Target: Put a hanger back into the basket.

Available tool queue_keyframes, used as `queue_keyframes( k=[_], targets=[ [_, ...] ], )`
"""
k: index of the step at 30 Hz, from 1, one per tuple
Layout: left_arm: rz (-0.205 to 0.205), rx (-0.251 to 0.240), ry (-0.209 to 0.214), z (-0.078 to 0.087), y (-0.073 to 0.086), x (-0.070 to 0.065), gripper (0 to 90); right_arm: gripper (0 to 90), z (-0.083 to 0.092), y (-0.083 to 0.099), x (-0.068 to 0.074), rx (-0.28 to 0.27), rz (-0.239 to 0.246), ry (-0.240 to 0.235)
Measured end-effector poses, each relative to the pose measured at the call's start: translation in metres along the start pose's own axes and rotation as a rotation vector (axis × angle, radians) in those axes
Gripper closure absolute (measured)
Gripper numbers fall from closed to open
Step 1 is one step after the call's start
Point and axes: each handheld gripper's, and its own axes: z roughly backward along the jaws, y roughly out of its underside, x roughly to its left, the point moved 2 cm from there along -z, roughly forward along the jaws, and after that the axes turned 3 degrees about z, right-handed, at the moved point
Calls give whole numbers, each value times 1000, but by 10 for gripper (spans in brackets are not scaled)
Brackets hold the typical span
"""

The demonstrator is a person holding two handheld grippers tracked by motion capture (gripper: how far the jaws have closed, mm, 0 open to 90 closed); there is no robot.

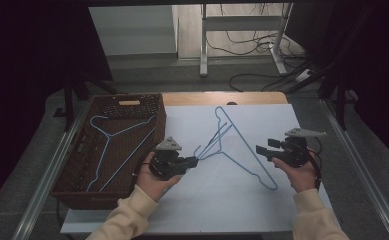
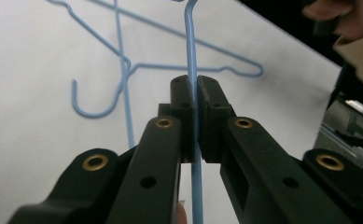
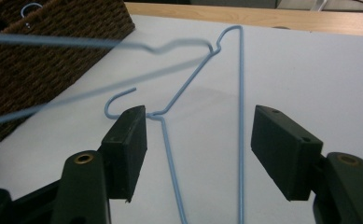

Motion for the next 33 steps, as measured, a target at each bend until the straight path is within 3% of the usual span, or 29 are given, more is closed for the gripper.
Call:
queue_keyframes(
  k=[14, 33],
  targets=[
    [-36, -110, 3, 59, -12, 2, 865, 361, -8, 4, 8, 36, 40, -28],
    [23, -215, 0, 108, -11, 29, 865, 288, -12, 11, 10, 82, 68, -49]
  ],
)
